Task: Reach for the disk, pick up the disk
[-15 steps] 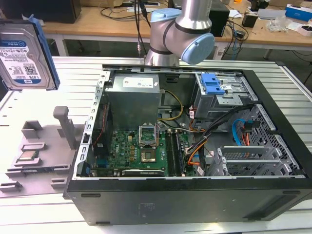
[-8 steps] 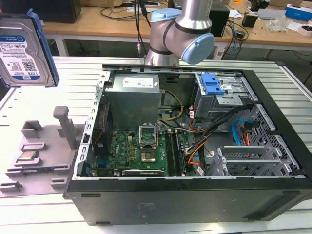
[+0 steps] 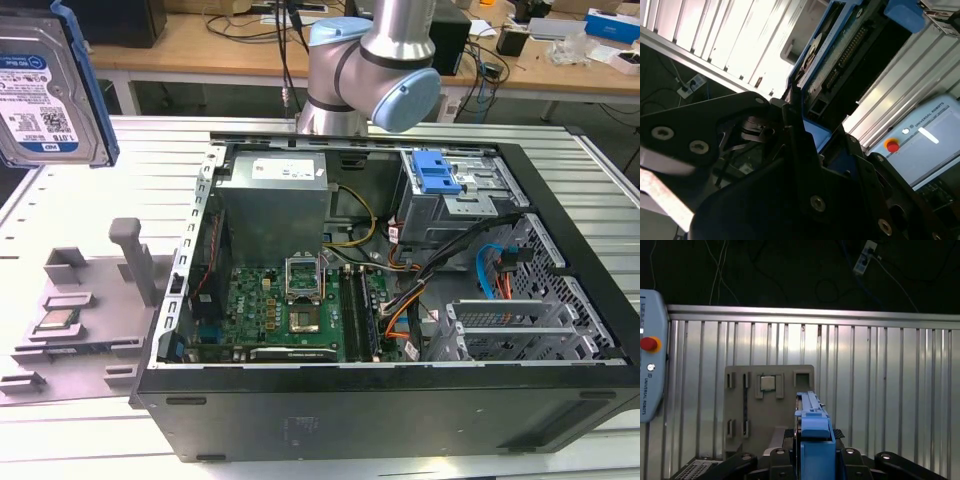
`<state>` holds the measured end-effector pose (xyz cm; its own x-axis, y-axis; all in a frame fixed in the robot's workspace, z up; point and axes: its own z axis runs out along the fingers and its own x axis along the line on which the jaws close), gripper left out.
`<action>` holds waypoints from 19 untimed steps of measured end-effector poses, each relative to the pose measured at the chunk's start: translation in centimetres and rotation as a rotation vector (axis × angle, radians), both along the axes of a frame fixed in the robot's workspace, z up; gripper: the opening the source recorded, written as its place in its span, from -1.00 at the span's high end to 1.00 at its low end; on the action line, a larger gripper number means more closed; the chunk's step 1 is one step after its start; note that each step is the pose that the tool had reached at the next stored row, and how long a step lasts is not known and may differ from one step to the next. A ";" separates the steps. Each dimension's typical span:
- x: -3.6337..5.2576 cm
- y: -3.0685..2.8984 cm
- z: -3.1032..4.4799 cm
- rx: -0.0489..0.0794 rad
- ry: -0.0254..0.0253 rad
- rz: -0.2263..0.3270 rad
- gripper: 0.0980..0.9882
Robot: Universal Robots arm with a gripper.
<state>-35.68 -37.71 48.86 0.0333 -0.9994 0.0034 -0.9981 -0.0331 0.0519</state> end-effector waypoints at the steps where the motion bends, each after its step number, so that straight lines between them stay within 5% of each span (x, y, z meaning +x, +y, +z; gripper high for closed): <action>1: 0.03 0.00 0.15 0.000 0.0003 0.000 0.40; 6: 0.18 0.00 0.87 0.000 0.0017 0.000 0.40; 8: 0.64 0.00 3.11 0.000 0.0060 0.000 0.40; 15: 2.00 0.00 3.13 0.000 0.0062 0.000 0.40; 19: 3.55 0.00 3.13 0.000 0.0062 0.000 0.40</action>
<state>-32.13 -37.71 52.00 0.0333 -0.9994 0.0033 -0.9978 -0.0330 0.0581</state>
